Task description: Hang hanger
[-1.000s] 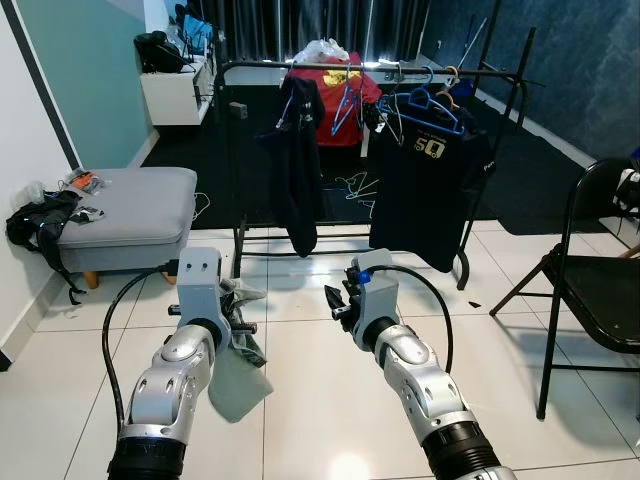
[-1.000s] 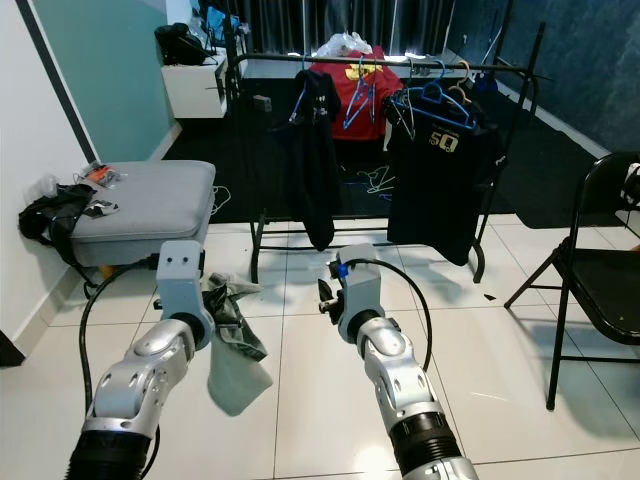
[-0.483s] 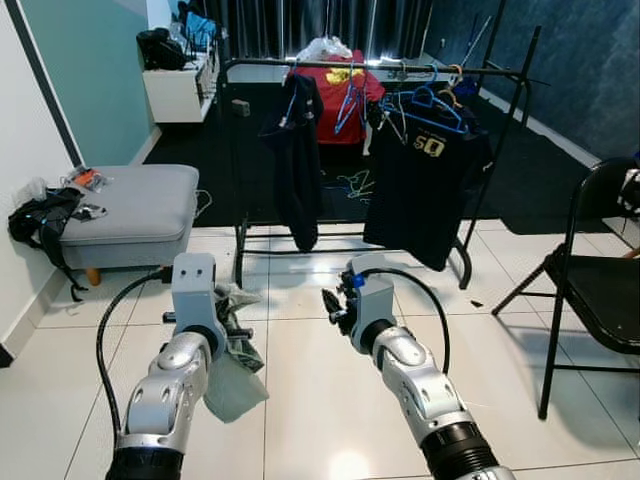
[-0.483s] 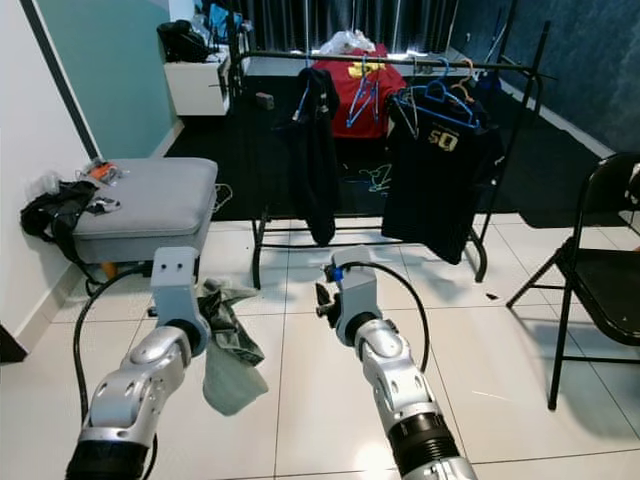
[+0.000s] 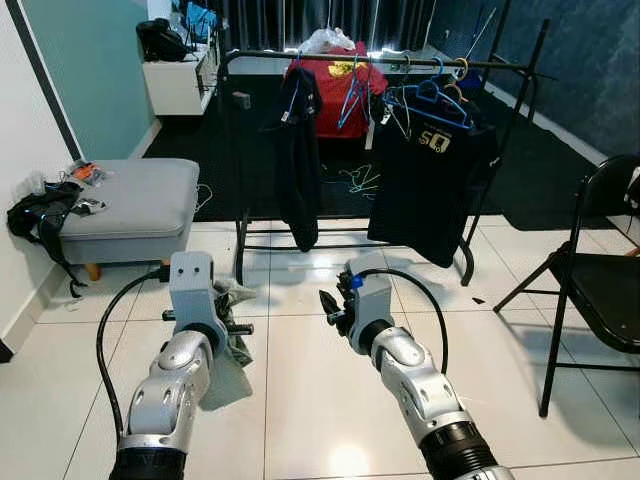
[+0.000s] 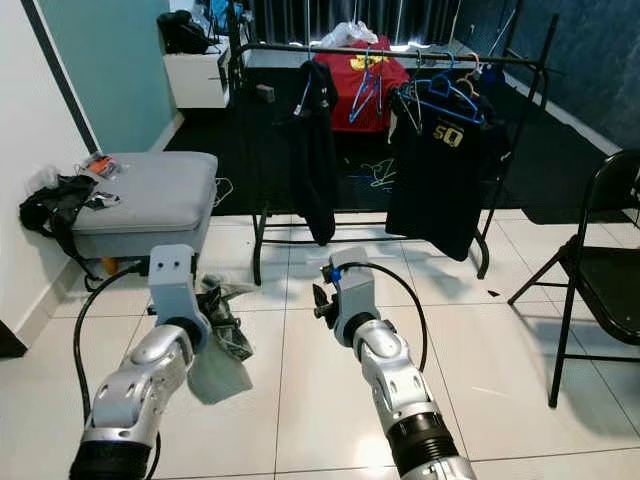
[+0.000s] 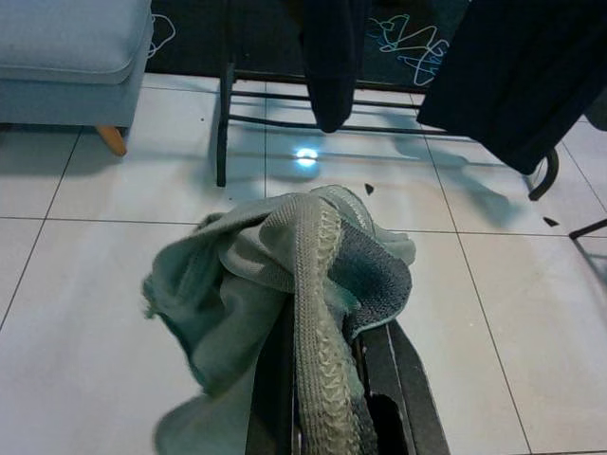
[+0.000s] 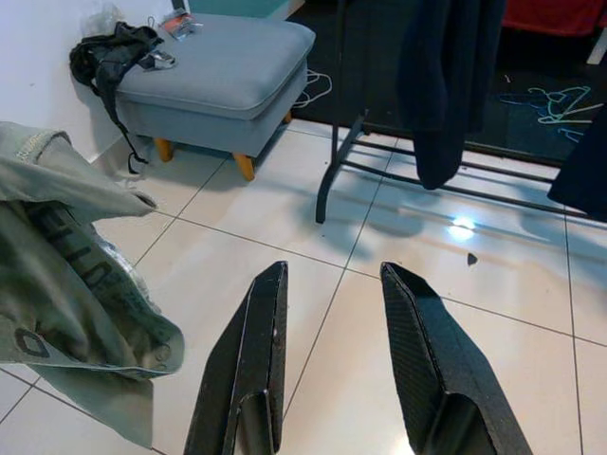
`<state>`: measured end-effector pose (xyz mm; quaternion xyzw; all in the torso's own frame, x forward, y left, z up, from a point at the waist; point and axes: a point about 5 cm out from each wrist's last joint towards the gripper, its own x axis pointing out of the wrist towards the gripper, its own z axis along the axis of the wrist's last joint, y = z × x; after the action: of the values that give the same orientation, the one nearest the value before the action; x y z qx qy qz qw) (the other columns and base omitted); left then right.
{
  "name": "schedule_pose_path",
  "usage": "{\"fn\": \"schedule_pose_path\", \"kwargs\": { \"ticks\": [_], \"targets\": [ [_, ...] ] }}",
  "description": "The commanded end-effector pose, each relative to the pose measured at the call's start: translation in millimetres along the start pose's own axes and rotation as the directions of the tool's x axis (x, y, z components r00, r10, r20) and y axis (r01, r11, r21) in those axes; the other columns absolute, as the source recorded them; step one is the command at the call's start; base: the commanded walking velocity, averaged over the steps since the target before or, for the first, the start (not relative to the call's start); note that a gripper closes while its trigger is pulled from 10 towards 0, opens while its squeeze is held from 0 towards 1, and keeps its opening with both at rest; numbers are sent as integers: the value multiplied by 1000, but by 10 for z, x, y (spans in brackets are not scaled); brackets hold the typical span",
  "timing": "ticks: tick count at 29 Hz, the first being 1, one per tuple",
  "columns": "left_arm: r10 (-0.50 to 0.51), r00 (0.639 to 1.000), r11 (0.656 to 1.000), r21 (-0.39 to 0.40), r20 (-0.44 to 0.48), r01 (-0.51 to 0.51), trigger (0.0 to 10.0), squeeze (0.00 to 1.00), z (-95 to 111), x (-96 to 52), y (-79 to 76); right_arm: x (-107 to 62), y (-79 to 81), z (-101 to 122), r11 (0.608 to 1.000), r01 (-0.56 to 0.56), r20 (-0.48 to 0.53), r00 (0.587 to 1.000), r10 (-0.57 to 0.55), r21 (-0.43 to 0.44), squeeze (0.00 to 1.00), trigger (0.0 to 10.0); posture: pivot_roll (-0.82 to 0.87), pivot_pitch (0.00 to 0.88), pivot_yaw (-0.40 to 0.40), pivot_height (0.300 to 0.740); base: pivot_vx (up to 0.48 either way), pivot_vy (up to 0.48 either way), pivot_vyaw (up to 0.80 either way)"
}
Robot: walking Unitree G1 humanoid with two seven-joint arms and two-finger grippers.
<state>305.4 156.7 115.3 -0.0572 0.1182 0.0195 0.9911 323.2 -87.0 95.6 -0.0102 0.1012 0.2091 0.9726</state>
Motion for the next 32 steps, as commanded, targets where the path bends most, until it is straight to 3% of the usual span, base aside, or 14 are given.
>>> {"fn": "schedule_pose_path", "kwargs": {
  "ticks": [1, 15, 18, 32],
  "targets": [
    [3, 1000, 1000, -14, 16, -3, 10000, 0, 43, -3, -4, 1, -5, 11, 1000, -2, 6, 1000, 2, -7, 0, 10000, 74, 17, -43, 740, 0, 431, 0],
    [-4, 1000, 1000, -28, 11, 5, 10000, 0, 13, -20, -33, -36, 2, -27, 1000, -4, -2, 1000, 4, -6, 0, 10000, 65, 10, -45, 740, 0, 463, 0],
    [-14, 1000, 1000, -22, 17, 15, 10000, 0, 30, -18, -56, -26, -7, -15, 1000, -4, -1, 1000, 4, -7, 0, 10000, 67, 11, -46, 740, 0, 0, 0],
    [-5, 1000, 999, -36, 28, 6, 10000, 0, 38, -39, -56, -33, -8, -12, 1000, -2, 3, 1000, 2, -9, 0, 10000, 65, 12, -42, 740, 0, -431, 0]
  ]
}}
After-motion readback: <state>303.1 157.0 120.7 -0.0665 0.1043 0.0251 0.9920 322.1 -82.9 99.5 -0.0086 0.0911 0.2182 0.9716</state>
